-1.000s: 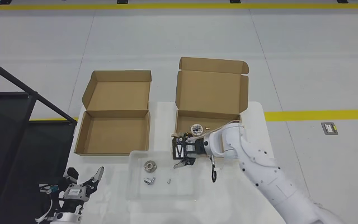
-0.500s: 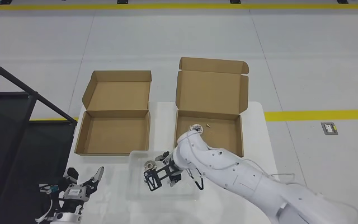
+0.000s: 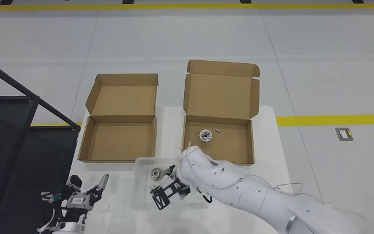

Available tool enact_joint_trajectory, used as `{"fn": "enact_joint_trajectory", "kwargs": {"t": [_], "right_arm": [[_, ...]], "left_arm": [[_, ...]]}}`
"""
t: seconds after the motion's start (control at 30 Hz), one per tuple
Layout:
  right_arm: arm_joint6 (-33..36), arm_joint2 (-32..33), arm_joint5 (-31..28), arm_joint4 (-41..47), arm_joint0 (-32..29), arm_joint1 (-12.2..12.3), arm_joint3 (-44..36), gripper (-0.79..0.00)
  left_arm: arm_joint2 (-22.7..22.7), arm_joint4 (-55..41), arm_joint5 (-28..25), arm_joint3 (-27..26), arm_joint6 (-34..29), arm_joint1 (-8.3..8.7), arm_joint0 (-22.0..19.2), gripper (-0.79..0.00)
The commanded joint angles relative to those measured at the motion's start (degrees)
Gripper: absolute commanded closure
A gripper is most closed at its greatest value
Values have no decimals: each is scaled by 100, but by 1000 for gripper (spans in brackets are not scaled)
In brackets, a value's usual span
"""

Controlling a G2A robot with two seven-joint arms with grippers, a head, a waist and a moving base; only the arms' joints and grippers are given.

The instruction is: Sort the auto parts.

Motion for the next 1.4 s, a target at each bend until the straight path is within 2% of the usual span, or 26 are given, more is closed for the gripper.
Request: {"fn": "enact_joint_trajectory", "kwargs": {"t": [0.0, 0.1, 0.17, 0.2, 0.23, 0.4, 0.47, 0.57, 0.7, 0.73, 0.87, 1.2, 1.37], "right_arm": [[-61, -70, -31, -130, -15, -49, 58, -696], [-150, -189, -31, -285, -6, -136, 169, -662], [-168, -189, -31, -379, -40, -208, 278, -570], [-203, -189, -31, -413, -49, -248, 321, -493], [-206, -189, -31, -469, -61, -287, 396, -474], [-232, -189, -31, -606, -161, -520, 785, -551], [-254, -189, -31, -642, -178, -619, 923, -517], [-291, -189, -31, -721, -201, -752, 1163, -536], [-362, -189, -31, -801, -213, -920, 1474, -477], [-374, -189, -31, -820, -215, -957, 1564, -489], [-491, -189, -31, -927, -206, -1089, 1778, -385], [-628, -189, -31, -1045, -201, -1307, 2288, -363], [-688, -189, -31, -1071, -184, -1400, 2436, -326]], "left_arm": [[0, 0, 0, 0, 0, 0, 0, -785], [0, 0, 0, 0, 0, 0, 0, -785], [0, 0, 0, 0, 0, 0, 0, -785], [0, 0, 0, 0, 0, 0, 0, -785], [0, 0, 0, 0, 0, 0, 0, -785], [0, 0, 0, 0, 0, 0, 0, -785], [0, 0, 0, 0, 0, 0, 0, -785], [0, 0, 0, 0, 0, 0, 0, -785], [0, 0, 0, 0, 0, 0, 0, -785], [0, 0, 0, 0, 0, 0, 0, -785], [0, 0, 0, 0, 0, 0, 0, -785], [0, 0, 0, 0, 0, 0, 0, -785], [0, 0, 0, 0, 0, 0, 0, -785]]}}
